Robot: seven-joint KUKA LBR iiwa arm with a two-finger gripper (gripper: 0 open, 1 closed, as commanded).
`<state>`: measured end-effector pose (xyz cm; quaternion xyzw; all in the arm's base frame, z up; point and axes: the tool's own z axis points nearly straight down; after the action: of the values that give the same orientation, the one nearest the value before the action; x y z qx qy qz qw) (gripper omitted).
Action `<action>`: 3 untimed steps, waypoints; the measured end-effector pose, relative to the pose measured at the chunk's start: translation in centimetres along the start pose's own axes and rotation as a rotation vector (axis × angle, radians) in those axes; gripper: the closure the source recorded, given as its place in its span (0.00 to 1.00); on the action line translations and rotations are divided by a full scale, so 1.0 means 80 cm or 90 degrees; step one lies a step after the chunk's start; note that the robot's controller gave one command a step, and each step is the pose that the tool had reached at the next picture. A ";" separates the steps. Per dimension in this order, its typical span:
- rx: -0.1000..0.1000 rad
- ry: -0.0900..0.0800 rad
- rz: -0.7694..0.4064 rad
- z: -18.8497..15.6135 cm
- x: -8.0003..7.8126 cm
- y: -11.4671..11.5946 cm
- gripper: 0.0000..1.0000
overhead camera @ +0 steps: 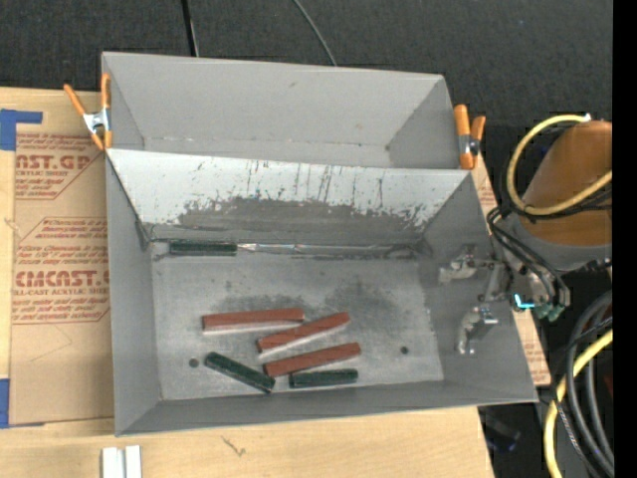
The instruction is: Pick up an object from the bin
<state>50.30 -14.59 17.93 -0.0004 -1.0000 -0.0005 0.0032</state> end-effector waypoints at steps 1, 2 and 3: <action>0.001 -0.005 -0.001 -0.005 -0.002 0.001 0.00; 0.002 -0.006 0.002 -0.003 -0.003 0.001 0.00; -0.001 -0.002 0.011 0.031 -0.003 0.019 0.00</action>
Offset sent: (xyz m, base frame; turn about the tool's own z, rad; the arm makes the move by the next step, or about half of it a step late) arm -0.0063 0.0791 -0.1093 0.2105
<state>50.53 -13.07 15.46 -0.0087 -1.0000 -0.0009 0.0013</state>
